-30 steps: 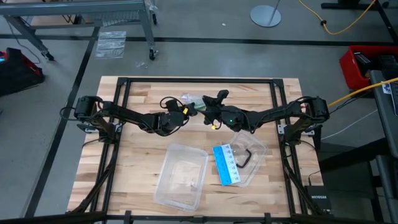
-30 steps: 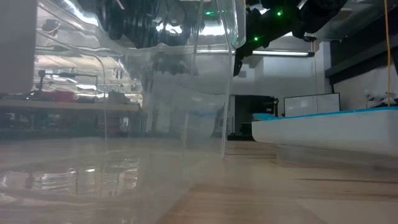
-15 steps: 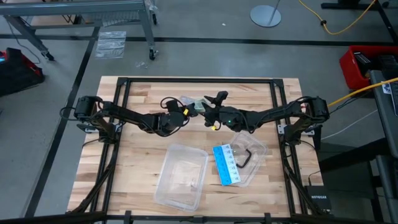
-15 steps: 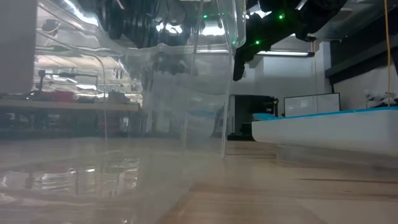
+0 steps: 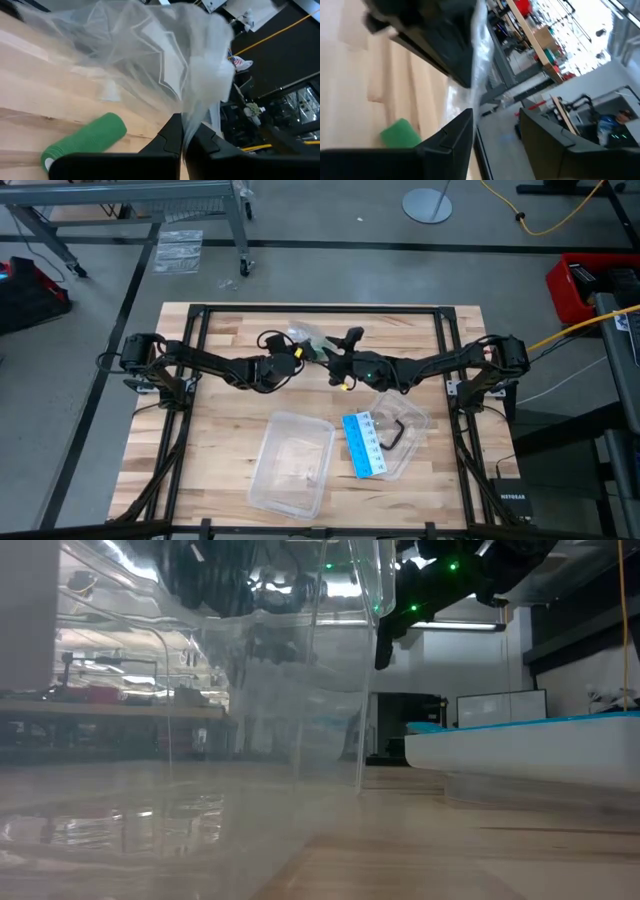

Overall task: Roll bandage
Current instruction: Prepare the transparent zip bag

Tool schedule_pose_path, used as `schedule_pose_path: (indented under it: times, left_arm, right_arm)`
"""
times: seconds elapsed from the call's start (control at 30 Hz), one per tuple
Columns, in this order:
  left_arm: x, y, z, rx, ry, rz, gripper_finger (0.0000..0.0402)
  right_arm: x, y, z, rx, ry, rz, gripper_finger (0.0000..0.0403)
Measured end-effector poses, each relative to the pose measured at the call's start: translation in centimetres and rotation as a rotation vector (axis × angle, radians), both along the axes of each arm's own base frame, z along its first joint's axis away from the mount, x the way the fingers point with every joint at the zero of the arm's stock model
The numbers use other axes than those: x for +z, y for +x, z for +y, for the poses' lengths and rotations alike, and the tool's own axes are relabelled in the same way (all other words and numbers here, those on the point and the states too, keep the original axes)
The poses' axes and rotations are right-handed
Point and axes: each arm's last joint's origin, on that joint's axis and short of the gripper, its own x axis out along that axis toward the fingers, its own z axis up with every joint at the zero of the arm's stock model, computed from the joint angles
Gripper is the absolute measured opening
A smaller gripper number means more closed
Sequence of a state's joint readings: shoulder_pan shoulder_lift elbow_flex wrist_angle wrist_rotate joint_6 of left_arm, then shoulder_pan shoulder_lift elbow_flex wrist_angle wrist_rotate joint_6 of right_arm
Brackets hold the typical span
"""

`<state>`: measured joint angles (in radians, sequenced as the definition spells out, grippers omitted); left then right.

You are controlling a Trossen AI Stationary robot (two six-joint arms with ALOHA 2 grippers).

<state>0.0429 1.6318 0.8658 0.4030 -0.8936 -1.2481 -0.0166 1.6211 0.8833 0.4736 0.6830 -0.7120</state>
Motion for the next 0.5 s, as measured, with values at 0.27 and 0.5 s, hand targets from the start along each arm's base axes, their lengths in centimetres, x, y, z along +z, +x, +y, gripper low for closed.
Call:
schedule_pose_path:
  times: [0.27,0.5]
  left_arm:
    - [0.1,0.0,0.0,-0.001,0.000,-0.010,0.0000]
    - [0.7,0.3,-0.6,-0.026,0.022,-0.058,0.0000]
  right_arm:
    - [-0.1,0.2,2.1,0.141,0.023,0.004,0.0163]
    - [-0.1,0.2,2.1,0.143,0.025,0.005,0.0163]
